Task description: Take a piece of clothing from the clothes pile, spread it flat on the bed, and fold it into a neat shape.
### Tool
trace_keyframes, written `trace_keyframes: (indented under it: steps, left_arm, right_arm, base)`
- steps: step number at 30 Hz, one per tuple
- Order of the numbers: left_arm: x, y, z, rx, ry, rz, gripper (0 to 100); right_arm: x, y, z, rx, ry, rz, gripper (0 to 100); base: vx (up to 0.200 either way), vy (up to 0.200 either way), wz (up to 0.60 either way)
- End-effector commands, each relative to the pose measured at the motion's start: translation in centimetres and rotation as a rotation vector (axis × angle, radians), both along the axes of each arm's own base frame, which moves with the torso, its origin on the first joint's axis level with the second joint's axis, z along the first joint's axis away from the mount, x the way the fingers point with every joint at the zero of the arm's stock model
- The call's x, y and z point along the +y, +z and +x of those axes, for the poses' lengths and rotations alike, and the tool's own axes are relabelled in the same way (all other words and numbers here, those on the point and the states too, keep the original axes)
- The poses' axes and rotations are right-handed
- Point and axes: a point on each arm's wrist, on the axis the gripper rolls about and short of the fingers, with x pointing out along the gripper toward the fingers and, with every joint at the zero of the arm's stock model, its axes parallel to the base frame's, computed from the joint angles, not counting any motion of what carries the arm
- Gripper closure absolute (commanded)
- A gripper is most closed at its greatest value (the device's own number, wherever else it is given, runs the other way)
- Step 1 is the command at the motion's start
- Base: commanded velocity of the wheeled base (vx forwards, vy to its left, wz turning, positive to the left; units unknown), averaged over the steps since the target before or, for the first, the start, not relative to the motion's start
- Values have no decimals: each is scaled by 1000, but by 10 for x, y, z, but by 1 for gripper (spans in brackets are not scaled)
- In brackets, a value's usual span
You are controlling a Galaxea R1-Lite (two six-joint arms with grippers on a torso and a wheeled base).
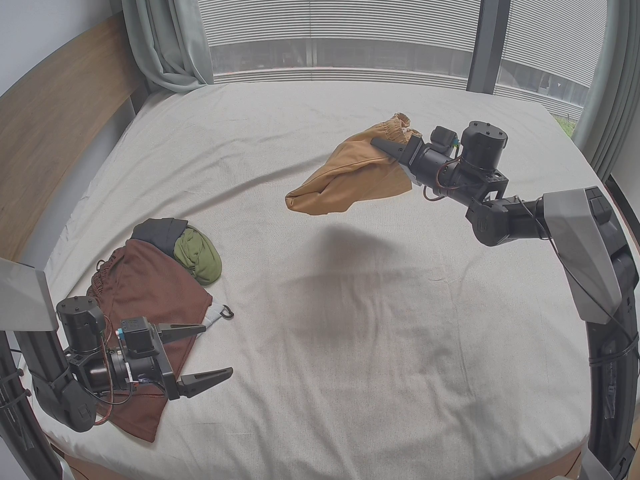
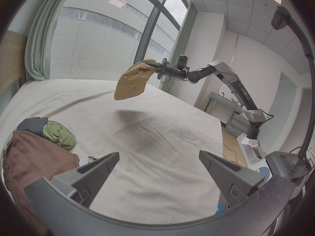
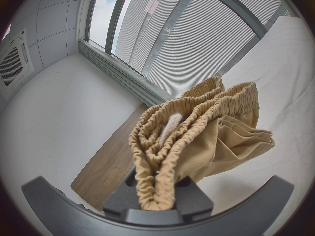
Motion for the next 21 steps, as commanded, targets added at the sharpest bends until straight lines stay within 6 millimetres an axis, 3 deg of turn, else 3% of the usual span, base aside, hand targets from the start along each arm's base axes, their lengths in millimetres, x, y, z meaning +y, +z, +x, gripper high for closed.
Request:
trace_keyframes:
  steps: [1, 4, 8, 9, 16, 21]
  left_arm:
    - [0, -2, -1, 10, -1, 0, 0]
    - [0, -2, -1, 13, -1, 0, 0]
    - [0, -2, -2, 13, -1, 0, 0]
    - [0, -1, -2, 10, -1, 0, 0]
    - [-1, -2, -2, 15, -4, 1, 0]
    - [-2, -2, -5, 21, -12, 0, 0]
  right_arm:
    - [3, -62, 25, 108, -9, -32, 100]
    - [3, -103, 33, 172, -15, -51, 100]
    - [-3, -124, 32, 206, -28, -64, 100]
    - [-7, -138, 25, 234, -31, -73, 100]
    - [-20, -145, -10, 283, -37, -89, 100]
    - [-26, -167, -28, 292, -38, -90, 100]
  base:
    - [0, 0, 0]
    - [0, 0, 0]
    - [0, 0, 0]
    - [0, 0, 0]
    - [0, 0, 0]
    - [0, 0, 0]
